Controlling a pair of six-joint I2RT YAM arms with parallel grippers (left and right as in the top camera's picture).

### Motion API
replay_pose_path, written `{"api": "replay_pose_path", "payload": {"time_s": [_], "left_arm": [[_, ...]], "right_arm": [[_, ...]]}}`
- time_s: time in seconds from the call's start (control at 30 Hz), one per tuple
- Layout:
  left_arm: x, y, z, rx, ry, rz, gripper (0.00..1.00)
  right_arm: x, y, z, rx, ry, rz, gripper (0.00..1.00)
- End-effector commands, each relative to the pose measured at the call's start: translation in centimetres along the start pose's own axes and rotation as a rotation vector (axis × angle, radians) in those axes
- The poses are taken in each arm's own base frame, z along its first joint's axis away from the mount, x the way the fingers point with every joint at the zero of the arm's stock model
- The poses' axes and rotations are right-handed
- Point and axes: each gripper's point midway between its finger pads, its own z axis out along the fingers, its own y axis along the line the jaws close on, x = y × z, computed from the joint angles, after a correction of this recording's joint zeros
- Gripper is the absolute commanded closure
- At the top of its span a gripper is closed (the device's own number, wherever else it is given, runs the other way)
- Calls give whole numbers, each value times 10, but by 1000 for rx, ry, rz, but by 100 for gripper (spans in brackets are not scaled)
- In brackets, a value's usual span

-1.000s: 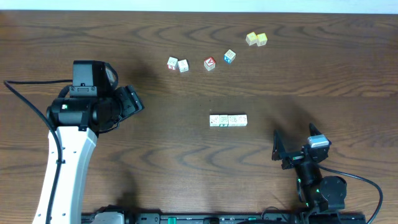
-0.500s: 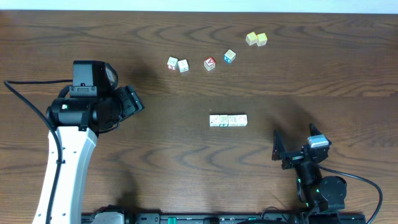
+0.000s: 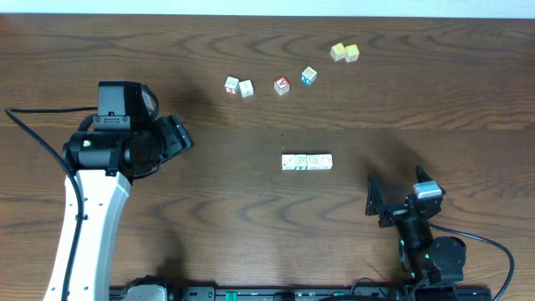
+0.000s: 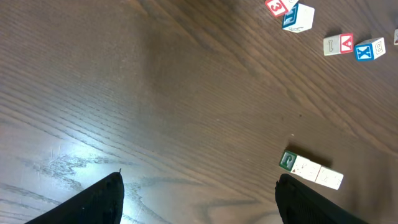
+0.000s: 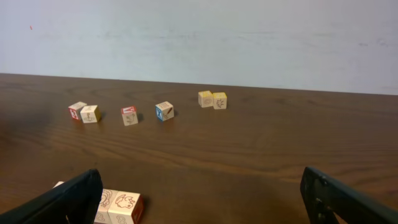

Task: Lift 4 blocks

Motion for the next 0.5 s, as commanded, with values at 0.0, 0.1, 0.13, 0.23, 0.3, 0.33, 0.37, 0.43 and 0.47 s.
{"api": "replay_pose_path", "payload": {"time_s": [0.0,0.1,0.13,0.23,0.3,0.33,0.37,0.43,0.47], "left_arm": [[-4,0,-4,-6,-12,-13,22],[-3,0,-5,-8,-12,-12,21],[-4,2,-7,-16,-20,7,22],[-7,9,-13,-51,-62,16,21],[-4,14,-17,-63,-80,29,21],[-2,15,-19,-64,-85,52,22],[2,18,-22,-65,-97,88,22],[9,21,-25,-57,-115,119,21],[11,22,-26,-50,-130,134,22]], "right_arm": [[0,-3,0,12,-2,-18,1],[0,-3,0,12,-2,-18,1],[0,-3,0,12,-2,-18,1],[0,-3,0,12,-2,-18,1],[0,-3,0,12,-2,-18,1],[0,-3,0,12,-2,-18,1],[0,-3,0,12,-2,-18,1],[0,-3,0,12,-2,-18,1],[0,-3,0,12,-2,-18,1]]}}
